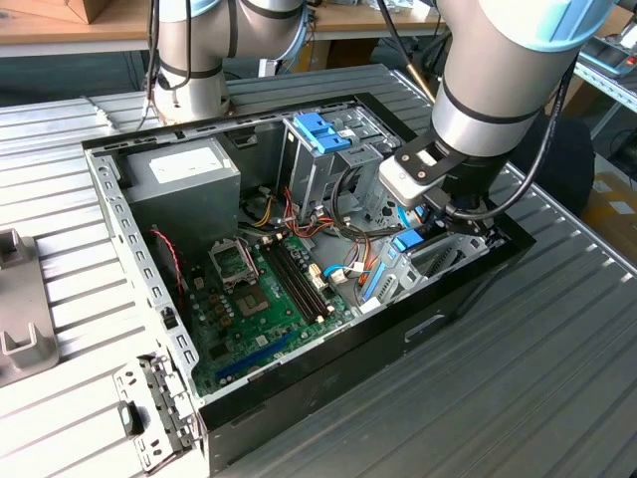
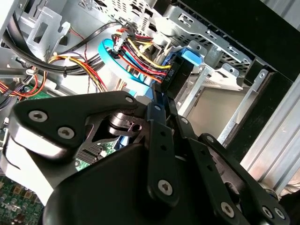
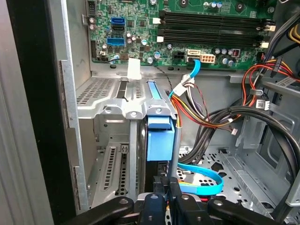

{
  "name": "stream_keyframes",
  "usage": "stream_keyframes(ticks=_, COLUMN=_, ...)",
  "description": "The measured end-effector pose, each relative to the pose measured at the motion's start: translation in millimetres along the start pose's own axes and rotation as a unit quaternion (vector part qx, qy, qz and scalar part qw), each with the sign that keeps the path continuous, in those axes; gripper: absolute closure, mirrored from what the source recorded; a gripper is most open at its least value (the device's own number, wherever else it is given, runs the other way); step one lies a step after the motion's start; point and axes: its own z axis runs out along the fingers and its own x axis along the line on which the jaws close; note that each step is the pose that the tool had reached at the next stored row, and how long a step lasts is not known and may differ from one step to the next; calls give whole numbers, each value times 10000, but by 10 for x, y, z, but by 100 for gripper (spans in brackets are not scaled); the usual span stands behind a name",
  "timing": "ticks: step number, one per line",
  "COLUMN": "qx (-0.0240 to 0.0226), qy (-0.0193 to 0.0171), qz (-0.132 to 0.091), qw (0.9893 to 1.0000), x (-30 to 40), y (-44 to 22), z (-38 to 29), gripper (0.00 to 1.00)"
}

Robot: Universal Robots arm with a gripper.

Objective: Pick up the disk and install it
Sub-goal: 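Insert the second disk wire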

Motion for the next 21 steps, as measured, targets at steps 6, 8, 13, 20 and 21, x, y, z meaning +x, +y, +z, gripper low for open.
stream_keyframes(ticks=6, qx=1, qy=-4, qz=1, qw=10000, x=0, y=1, z=5, gripper=83)
stream_keyframes(ticks=8, qx=1, qy=-2, qz=0, qw=10000, x=0, y=1, z=4, gripper=76)
stream_keyframes(ticks=13, qx=1, qy=-13, qz=5, qw=10000, x=-5, y=-23, z=-59, gripper=76)
stream_keyframes(ticks=20, qx=3, qy=-32, qz=12, qw=10000, x=-21, y=-81, z=-210, gripper=78)
stream_keyframes(ticks=21, qx=1, qy=-33, qz=12, qw=10000, x=-21, y=-83, z=-209, gripper=85)
